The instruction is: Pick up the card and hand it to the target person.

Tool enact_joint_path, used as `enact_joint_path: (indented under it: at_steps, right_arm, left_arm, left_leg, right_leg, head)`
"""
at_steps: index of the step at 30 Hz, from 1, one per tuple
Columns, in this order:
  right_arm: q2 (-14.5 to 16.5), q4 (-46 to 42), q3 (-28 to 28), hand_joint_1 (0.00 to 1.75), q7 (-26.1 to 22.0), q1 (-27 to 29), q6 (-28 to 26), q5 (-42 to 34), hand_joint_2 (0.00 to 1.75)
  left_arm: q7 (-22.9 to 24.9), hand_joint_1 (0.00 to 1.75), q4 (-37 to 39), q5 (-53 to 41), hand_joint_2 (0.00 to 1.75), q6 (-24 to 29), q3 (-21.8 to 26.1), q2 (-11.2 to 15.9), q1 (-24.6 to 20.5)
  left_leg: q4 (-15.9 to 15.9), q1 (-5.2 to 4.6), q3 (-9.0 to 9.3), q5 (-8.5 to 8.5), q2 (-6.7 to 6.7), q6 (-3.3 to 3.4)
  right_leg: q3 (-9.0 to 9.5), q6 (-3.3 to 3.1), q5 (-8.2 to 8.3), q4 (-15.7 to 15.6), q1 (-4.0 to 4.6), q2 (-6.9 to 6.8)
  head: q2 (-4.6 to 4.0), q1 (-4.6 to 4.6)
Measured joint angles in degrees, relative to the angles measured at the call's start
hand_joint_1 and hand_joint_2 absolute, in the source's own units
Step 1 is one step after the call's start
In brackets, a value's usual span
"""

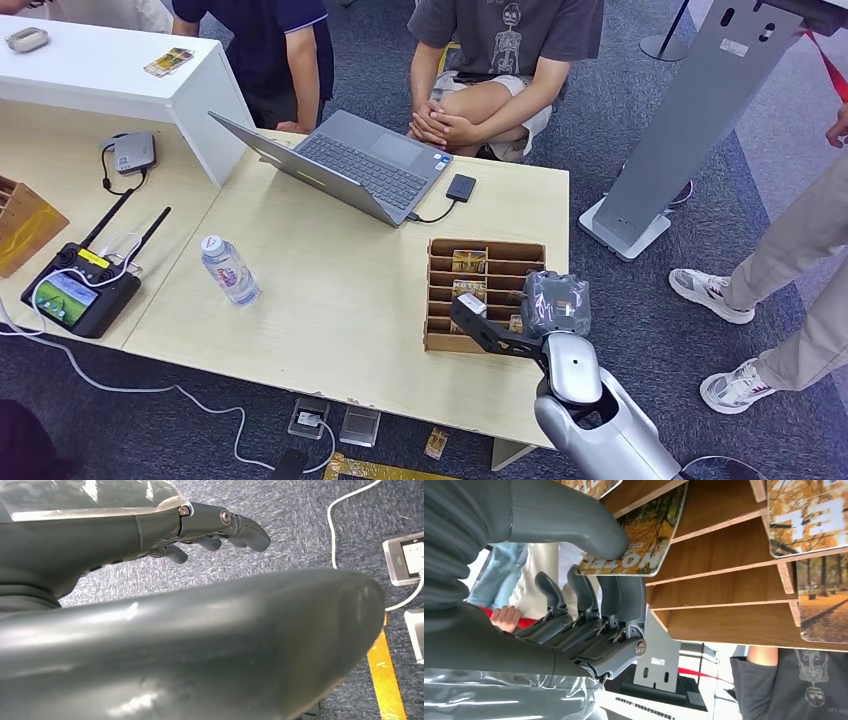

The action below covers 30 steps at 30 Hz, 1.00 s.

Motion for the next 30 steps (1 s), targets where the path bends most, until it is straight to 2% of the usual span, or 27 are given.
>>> enact_joint_path:
  at_steps: [3,21,30]
  right_arm:
    - [0.0,-0.6,0.0,1.58,-0.2,0.0,-0.2,0.0,1.75]
    - [-0.9,-9.1,0.0,1.54,-0.5,-0.1,-0.7,0.9,1.75]
    - [-1.8,-14.6,-0.7,1.53,-1.1,-0.7,-1.1,4.3,1.75]
  left_arm:
    - [0.0,0.0,0.0,0.0,0.0,0.0,0.0,0.0,0.0]
    - [0.0,0.0,0.0,0.4,0.0,0.1,0.0,0.0,0.0]
    - [0.0,0.0,0.0,0.6,0.0,0.3,0.0,0.0,0.0]
  left_leg:
    - [0.0,0.0,-0.01,0.0,0.0,0.0]
    - [0.0,0.0,-0.01,0.0,0.0,0.0]
    - [0.0,0.0,-0.02,0.0,0.0,0.0]
  right_leg:
    - [-0.01,0.0,0.0,0.0,0.0,0.0]
    - [-0.01,0.0,0.0,0.0,0.0,0.0]
    - [-0.03,0.0,0.0,0.0,0.0,0.0]
  head:
    - [0.0,0.0]
    - [0.0,0.0]
    - [0.0,0.0]
